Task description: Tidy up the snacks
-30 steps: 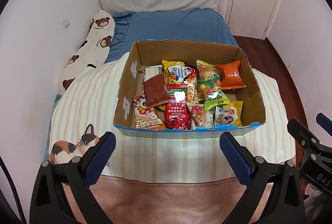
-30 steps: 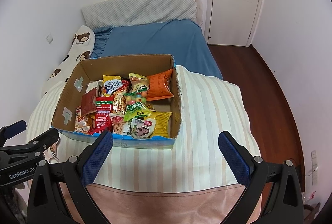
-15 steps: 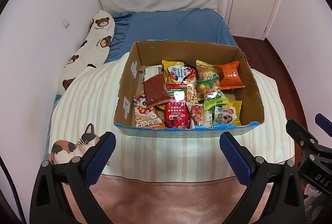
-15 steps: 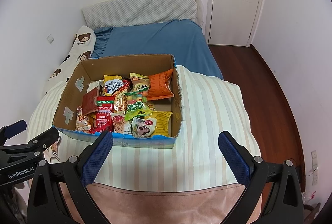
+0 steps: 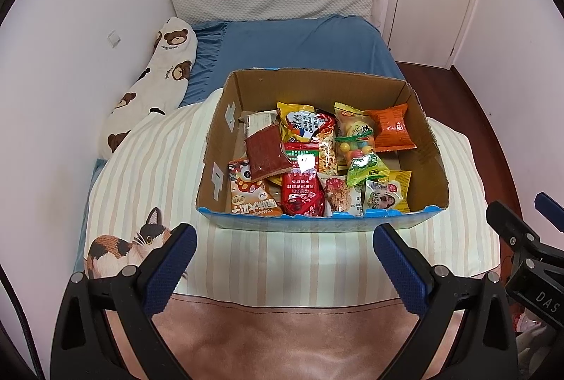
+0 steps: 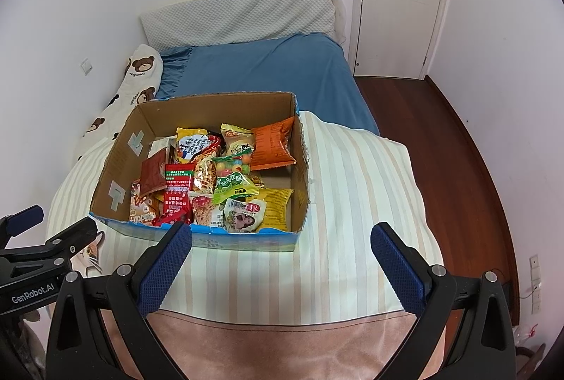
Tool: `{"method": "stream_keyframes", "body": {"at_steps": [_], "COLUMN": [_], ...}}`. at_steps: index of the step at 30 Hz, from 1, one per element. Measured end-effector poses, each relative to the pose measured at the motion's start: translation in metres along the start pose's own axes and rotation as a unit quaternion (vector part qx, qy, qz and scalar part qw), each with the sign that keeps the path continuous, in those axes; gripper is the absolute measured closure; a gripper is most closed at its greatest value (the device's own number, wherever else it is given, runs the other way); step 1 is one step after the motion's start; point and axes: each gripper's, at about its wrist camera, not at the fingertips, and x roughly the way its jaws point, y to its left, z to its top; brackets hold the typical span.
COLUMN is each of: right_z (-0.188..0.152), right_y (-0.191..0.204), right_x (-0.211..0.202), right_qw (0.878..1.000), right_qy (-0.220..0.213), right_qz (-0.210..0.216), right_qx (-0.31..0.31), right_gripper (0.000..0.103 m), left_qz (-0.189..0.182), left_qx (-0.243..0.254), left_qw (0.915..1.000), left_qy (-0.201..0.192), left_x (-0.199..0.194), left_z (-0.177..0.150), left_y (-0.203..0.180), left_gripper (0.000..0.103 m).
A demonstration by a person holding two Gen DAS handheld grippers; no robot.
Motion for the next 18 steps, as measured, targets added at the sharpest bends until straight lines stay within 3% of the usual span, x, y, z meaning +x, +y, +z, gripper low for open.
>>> {"method": "stream_keyframes", "body": {"at_steps": [18], "right_z": [0.0008], "right_y": [0.0018], "right_x": [-0.0064], "right_qw": [1.0], "right_qy": [-0.002], "right_qz": [0.001], "right_qx": [0.0], "right_gripper": [0.0], "left_qz": [0.005], "left_qx": [0.003], "left_qw": [0.9999], "left_qy": [-0.011], "left_x": [-0.0069], "left_z": [0.0017], "left_y": [-0.0013], "left_gripper": [0.0]}}
